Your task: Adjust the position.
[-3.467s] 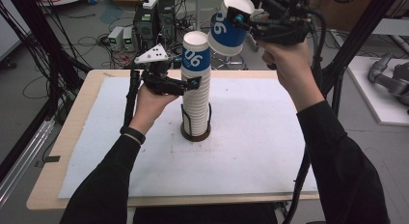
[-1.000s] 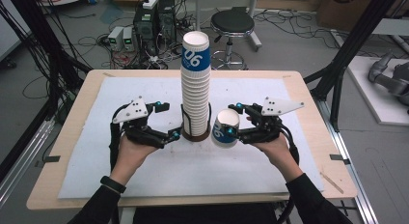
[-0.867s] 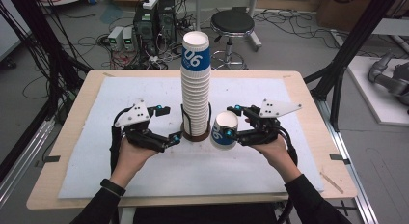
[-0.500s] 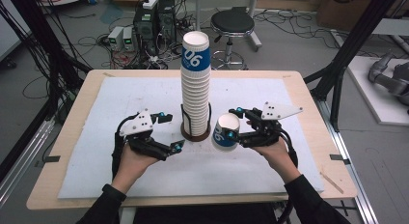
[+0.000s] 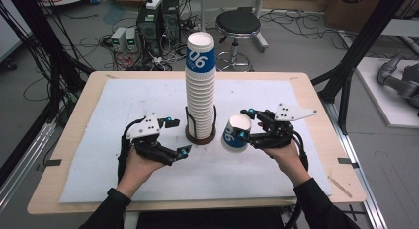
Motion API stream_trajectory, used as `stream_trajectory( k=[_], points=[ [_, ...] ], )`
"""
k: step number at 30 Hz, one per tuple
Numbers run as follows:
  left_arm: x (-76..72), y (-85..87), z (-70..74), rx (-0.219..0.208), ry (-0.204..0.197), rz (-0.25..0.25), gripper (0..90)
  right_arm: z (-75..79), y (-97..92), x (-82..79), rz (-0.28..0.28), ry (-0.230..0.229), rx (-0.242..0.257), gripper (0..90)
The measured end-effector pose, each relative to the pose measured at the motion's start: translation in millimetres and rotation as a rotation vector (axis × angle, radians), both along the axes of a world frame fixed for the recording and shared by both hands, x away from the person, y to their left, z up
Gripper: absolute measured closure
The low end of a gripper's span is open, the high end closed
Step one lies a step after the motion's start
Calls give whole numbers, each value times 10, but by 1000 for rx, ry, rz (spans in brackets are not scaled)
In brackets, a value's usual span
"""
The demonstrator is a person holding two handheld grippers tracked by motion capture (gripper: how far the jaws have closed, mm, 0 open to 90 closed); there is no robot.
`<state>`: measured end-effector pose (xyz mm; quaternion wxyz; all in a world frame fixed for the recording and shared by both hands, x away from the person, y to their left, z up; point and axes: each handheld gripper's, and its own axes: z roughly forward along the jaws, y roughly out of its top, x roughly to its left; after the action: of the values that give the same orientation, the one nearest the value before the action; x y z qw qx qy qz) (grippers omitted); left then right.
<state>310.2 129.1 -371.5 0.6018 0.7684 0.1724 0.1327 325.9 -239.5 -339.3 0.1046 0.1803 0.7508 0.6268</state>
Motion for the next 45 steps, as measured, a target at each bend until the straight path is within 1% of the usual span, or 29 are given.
stream_trajectory(
  k=[6, 8, 9, 12, 15, 20, 21, 24, 28, 30, 32, 37, 39, 45],
  points=[
    [-10, -72, -5, 2, 8, -30, 74, 2, -5, -11, 7, 4, 6, 312],
    [-16, -105, -9, -3, 12, -38, 74, 4, -5, -10, 9, -3, 7, 312],
    [-17, -116, -9, 5, 11, -42, 74, 3, -5, -10, 11, -5, 7, 312],
    [-28, -159, -9, 2, 15, -52, 74, 4, -3, -19, 13, 0, 6, 312],
    [-29, -199, -11, 5, 17, -65, 74, 11, -2, -28, 17, -8, 7, 312],
    [-27, -266, -16, 0, 28, -87, 74, 12, 20, -35, 21, -4, 9, 312],
    [-27, -277, -16, 2, 29, -92, 74, 13, 24, -34, 25, -12, 8, 312],
    [-30, -317, -17, 2, 36, -108, 74, 12, 45, -41, 26, -13, 5, 312],
    [-33, -377, -17, -18, 49, -125, 74, 11, 68, -48, 38, -11, 8, 312],
    [-28, -407, -16, -21, 53, -134, 74, 14, 76, -53, 39, -12, 9, 312],
    [-25, -441, -19, -34, 62, -145, 74, 14, 83, -54, 44, -16, 13, 312],
    [-14, -529, -35, -45, 82, -178, 74, 9, 109, -61, 54, -11, 14, 313],
    [-11, -568, -46, -46, 93, -188, 74, 6, 124, -65, 60, -9, 16, 313],
    [-3, -687, -74, -40, 94, -197, 74, 0, 180, -84, 81, -12, 8, 313]
  ],
)
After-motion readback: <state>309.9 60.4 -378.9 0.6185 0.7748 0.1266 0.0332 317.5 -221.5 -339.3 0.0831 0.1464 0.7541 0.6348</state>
